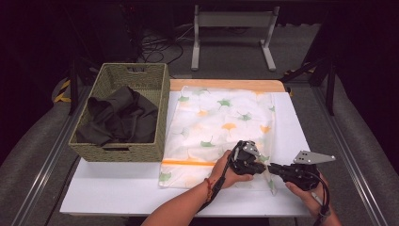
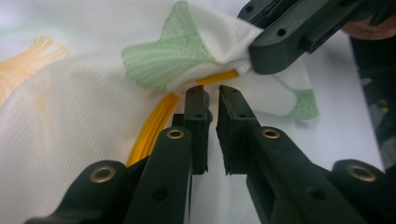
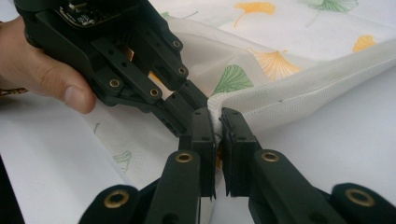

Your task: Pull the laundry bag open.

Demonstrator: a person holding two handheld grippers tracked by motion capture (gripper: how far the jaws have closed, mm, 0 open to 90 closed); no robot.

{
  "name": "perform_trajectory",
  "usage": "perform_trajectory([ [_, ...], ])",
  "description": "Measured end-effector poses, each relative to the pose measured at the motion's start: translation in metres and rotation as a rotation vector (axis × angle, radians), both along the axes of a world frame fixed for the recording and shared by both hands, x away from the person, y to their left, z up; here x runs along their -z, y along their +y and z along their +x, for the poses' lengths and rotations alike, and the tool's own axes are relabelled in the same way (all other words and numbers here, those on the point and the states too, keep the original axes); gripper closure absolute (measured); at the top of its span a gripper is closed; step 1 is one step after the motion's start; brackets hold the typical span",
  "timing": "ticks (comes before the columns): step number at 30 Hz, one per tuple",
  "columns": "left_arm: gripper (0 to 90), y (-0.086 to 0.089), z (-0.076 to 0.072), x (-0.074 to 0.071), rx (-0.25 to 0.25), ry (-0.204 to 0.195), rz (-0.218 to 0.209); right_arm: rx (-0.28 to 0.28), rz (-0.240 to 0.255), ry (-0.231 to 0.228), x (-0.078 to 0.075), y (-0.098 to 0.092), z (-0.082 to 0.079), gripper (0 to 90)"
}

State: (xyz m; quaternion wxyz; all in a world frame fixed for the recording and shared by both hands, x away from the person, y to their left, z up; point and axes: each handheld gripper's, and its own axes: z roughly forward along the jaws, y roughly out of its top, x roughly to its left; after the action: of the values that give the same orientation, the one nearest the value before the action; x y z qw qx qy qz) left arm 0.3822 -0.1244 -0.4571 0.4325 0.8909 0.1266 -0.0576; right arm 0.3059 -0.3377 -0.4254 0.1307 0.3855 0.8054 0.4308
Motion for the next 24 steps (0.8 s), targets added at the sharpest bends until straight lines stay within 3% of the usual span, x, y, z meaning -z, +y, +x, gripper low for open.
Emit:
perform_trajectory([
  [5, 72.2, 0.0072, -0.0008, 0.0027, -0.015, 0.017, -0.006, 0.004, 0.019, -0.007, -0.0019, -0.0031, -0.0010, 85.0],
  [10, 67.2, 0.0053, -0.0018, -0.0001, -0.021, -0.018, -0.004, -0.001, 0.018, -0.004, -0.0017, -0.0005, -0.0011, 85.0],
  [13, 66.2, 0.0060, -0.0011, 0.0007, -0.023, 0.003, -0.004, 0.000, 0.015, -0.003, -0.0020, -0.0001, -0.0012, 85.0],
  [17, 73.4, 0.0030, -0.0003, 0.0012, -0.038, -0.011, 0.002, -0.008, 0.024, 0.001, -0.0009, 0.0005, -0.0006, 85.0],
  [24, 87.9, -0.0015, 0.0007, 0.0021, -0.075, -0.006, -0.024, -0.034, 0.044, 0.006, -0.0015, 0.0016, -0.0012, 85.0],
])
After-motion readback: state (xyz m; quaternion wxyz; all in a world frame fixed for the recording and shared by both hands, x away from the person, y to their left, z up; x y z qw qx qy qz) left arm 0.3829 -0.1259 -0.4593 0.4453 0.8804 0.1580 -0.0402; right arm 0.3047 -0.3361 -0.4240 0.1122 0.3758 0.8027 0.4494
